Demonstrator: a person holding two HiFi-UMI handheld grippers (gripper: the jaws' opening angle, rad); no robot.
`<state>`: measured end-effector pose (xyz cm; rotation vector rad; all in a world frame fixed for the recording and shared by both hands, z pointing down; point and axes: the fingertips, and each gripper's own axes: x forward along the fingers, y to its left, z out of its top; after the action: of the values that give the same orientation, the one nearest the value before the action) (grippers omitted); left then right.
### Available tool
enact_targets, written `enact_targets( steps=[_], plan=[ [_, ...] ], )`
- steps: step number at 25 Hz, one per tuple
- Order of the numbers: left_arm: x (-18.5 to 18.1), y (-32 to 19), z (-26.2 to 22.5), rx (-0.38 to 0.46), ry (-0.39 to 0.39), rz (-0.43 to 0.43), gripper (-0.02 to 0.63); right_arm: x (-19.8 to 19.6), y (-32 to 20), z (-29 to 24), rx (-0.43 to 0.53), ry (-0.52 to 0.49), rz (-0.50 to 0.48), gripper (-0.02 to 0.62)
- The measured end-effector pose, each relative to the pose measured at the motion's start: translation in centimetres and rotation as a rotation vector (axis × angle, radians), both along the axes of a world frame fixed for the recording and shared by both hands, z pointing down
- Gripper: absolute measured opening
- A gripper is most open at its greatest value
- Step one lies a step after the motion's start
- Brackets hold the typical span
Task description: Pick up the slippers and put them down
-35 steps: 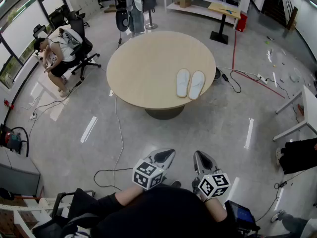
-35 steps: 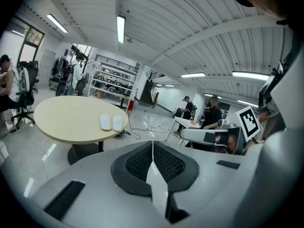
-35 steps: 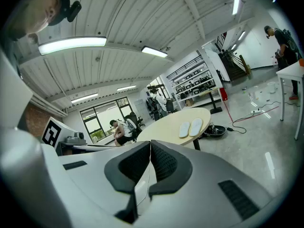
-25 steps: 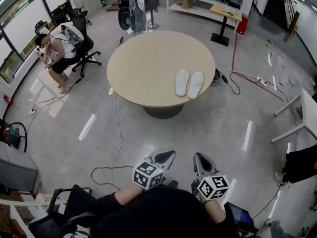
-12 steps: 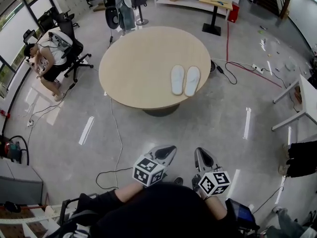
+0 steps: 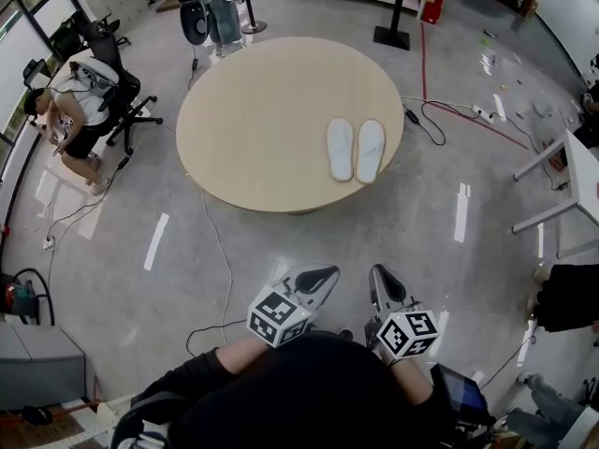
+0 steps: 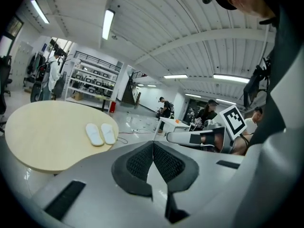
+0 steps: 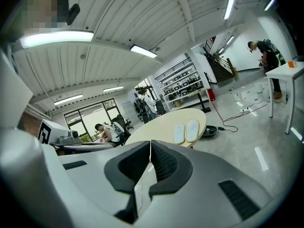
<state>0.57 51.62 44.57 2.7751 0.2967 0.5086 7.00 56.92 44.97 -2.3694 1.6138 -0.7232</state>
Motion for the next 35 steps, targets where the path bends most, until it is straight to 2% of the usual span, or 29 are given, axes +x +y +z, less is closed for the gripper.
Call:
enact_targets(
  steps=[3, 9, 17, 21, 26, 30, 35],
  plan=[
    [0.3, -2.2, 0.3, -0.006, -0.001, 0.014, 0.023, 0.2, -2.4, 0.0, -0.017, 0.007, 0.011, 0.017],
    [0.1, -6.9, 1.5, -0.081, -0.019, 0.024, 0.024, -0.3, -6.5, 0.1, -0.058, 0.019, 0.032, 0.017],
    [2.1, -8.6, 3.2, -0.13, -0.055, 0.077, 0.025, 1.7, -8.2, 0.8, -0.095, 0.011, 0.073, 0.017],
    [3.6, -9.2, 4.0, -0.128, -0.082, 0.084, 0.025, 3.3, -9.1, 2.0, -0.099, -0.024, 0.075, 0.017],
    [7.4, -11.5, 4.8, -0.104, -0.105, 0.015, 0.025, 7.9, -11.0, 3.2, -0.058, -0.06, 0.045, 0.017],
    [11.1, -14.6, 3.6, -0.077, -0.098, -0.071, 0.025, 12.4, -14.0, 2.0, -0.01, -0.05, -0.005, 0.017],
    [15.6, -16.2, 2.4, -0.036, -0.086, -0.144, 0.025, 16.9, -16.5, 1.1, 0.025, -0.043, -0.084, 0.017]
  ],
)
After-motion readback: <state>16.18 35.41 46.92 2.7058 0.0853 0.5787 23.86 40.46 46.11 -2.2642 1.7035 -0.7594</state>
